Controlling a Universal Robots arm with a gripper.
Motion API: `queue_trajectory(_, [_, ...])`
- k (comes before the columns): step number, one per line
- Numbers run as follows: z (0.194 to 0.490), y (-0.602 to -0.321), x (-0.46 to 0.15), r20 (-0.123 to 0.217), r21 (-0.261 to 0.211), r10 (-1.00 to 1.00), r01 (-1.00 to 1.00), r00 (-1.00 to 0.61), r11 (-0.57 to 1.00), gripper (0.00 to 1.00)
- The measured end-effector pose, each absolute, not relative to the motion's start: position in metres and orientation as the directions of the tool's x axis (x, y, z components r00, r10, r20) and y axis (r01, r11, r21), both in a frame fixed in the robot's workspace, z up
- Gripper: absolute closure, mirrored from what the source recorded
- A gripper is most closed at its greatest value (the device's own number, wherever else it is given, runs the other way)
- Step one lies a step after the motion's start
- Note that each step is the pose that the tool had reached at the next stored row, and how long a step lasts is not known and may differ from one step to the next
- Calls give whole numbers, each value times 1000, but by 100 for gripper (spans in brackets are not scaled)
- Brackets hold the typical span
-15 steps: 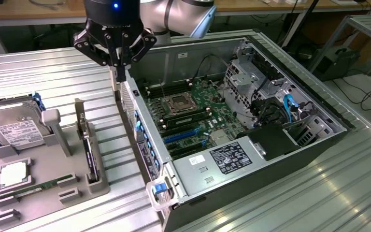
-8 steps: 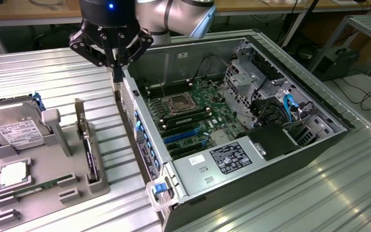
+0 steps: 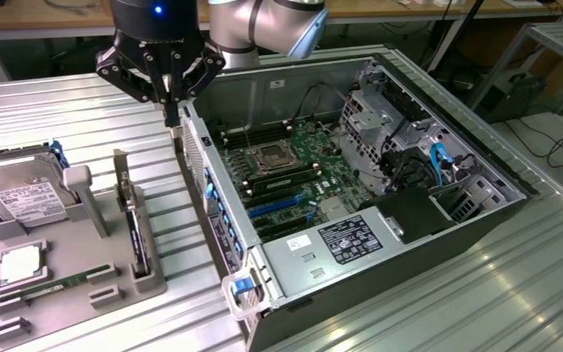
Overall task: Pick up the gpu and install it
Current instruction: 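Reach for the gpu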
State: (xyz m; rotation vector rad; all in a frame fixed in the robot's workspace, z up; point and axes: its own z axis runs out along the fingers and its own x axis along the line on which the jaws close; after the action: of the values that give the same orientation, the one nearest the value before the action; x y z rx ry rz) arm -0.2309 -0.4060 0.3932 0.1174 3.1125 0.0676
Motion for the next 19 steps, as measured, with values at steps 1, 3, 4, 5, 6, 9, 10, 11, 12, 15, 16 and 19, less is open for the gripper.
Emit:
queue_trajectory(1, [393,-406,-232,-24,44,76,75,-997,996,89])
queue_trajectory(3, [393,-406,-234,-24,44,76,75,-997,996,89])
queue_trajectory(4, [393,-406,-235,-25,44,76,75,-997,996,89])
queue_trajectory(5, [393,-406,-236,-25,44,76,75,-997,996,89])
queue_trajectory(6, [393,-406,-237,-24,44,76,75,-997,996,89])
queue_trajectory(9, [393,-407,-239,-25,44,76,75,-997,996,89])
queue_trajectory(10, [393,-407,-240,-24,44,76,75,-997,996,89])
queue_trajectory(11, [393,-407,-242,-24,44,76,75,-997,996,89])
queue_trajectory(12, [393,-407,-242,-24,44,76,75,-997,996,89])
queue_trajectory(15, [393,-407,-245,-24,44,76,75,-997,996,89])
queue_trajectory(16, [393,-407,-246,-24,44,76,75,-997,996,89])
queue_trajectory(19, [393,-407,-248,-25,44,76,75,-997,996,89])
